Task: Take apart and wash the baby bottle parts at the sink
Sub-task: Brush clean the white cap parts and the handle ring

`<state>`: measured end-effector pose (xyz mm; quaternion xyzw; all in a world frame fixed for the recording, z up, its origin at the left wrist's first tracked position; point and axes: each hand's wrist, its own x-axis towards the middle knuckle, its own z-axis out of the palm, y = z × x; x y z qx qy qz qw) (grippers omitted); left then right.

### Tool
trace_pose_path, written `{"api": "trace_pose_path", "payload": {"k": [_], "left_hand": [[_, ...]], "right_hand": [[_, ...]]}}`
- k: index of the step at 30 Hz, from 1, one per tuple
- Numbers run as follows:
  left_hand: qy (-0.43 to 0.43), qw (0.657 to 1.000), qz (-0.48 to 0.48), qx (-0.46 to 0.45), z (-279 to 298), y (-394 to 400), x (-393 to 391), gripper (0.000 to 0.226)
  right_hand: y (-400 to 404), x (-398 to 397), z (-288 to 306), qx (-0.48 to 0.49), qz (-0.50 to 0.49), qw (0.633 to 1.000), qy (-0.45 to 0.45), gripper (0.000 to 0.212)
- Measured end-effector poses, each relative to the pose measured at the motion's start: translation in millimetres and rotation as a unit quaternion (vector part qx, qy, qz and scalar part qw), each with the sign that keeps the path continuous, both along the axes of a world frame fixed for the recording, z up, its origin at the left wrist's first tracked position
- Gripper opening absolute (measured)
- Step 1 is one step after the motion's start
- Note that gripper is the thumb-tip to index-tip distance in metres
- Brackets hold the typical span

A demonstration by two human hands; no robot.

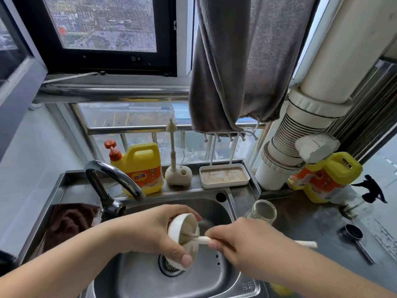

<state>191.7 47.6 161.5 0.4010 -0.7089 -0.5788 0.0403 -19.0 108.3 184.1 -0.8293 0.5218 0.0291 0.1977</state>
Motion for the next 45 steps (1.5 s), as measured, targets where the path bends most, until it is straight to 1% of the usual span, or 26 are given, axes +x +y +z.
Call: {"api": "trace_pose_path", "payload": {"k": [5,8,10,12,15,17,19,20,22,23,24,25,27,28,30,31,32,33,34,36,38,39,40,41,43,45], "left_hand": [[0.015,1.000,0.018,-0.004,-4,-5,5,0.065],[0.005,1.000,0.014,-0.016,-5,-7,7,0.058],[0.023,0.999,0.031,0.006,-6,-8,8,0.057],[0.039,0.998,0.045,0.005,-4,-9,8,0.060],[0.038,0.994,0.043,-0.091,-3,-11,5,0.064],[0.017,0.985,0.026,-0.172,-3,-9,4,0.066],[0.015,0.966,-0.001,-0.259,-7,-8,2,0.070],[0.015,0.952,-0.015,-0.305,-10,-9,3,0.074],[0.009,0.931,-0.030,-0.364,-16,-11,4,0.083],[0.006,0.926,-0.029,-0.377,-18,-12,4,0.088],[0.006,0.923,-0.028,-0.385,-20,-13,4,0.090],[0.010,0.921,-0.025,-0.388,-21,-13,5,0.090],[0.028,0.925,-0.005,-0.379,-22,-13,5,0.085],[0.043,0.931,0.012,-0.363,-23,-13,6,0.080],[0.073,0.953,0.046,-0.292,-23,-13,4,0.069],[0.081,0.964,0.055,-0.248,-22,-13,4,0.064],[0.082,0.972,0.059,-0.215,-21,-13,3,0.062],[0.078,0.975,0.058,-0.198,-21,-15,4,0.062],[0.073,0.977,0.055,-0.193,-19,-16,4,0.062],[0.078,0.975,0.044,-0.203,-14,-19,4,0.065],[0.112,0.970,0.049,-0.210,-12,-19,5,0.065],[0.124,0.967,0.052,-0.216,-12,-18,5,0.065],[0.128,0.964,0.055,-0.226,-13,-17,4,0.064],[0.123,0.959,0.053,-0.250,-16,-16,4,0.064],[0.094,0.934,0.032,-0.343,-23,-13,5,0.068],[0.067,0.897,0.002,-0.436,-30,-12,6,0.074]], "right_hand": [[-1,1,-9,-0.074,-0.007,0.997,0.008,0.029],[-6,-6,-20,-0.212,0.025,0.971,0.105,0.019],[-12,-12,-27,-0.278,0.015,0.954,0.113,0.041],[-15,-11,-30,-0.296,0.001,0.948,0.119,0.050],[-11,1,-22,-0.221,-0.060,0.970,0.087,0.023],[-10,1,-26,-0.071,-0.107,0.992,-0.008,0.026],[-13,0,-25,0.092,-0.117,0.987,-0.067,0.029],[-13,-2,-24,0.187,-0.138,0.964,-0.128,0.030],[-13,-6,-26,0.364,-0.211,0.873,-0.248,0.037],[-12,-7,-28,0.415,-0.234,0.834,-0.279,0.042],[-12,-8,-27,0.430,-0.238,0.821,-0.291,0.046],[-12,-8,-25,0.425,-0.228,0.828,-0.286,0.046],[-14,-5,-22,0.335,-0.177,0.898,-0.225,0.037],[-15,-3,-20,0.255,-0.150,0.939,-0.172,0.032],[-15,-3,-19,0.061,-0.120,0.987,-0.090,0.027],[-17,-5,-22,-0.053,-0.094,0.994,-0.011,0.024],[-19,-8,-25,-0.150,-0.072,0.982,0.085,0.024],[-20,-10,-31,-0.222,-0.062,0.965,0.126,0.027],[-21,-11,-36,-0.273,-0.053,0.952,0.130,0.029],[-18,-10,-38,-0.270,-0.061,0.956,0.094,0.029],[-15,-5,-36,-0.221,-0.110,0.969,0.031,0.032],[-13,-3,-34,-0.163,-0.127,0.978,-0.015,0.030],[-11,-4,-33,-0.066,-0.149,0.983,-0.085,0.027],[-11,-3,-31,0.031,-0.155,0.981,-0.115,0.024],[-12,-1,-26,0.155,-0.142,0.961,-0.177,0.023],[-13,-2,-24,0.274,-0.174,0.911,-0.255,0.027]]}}
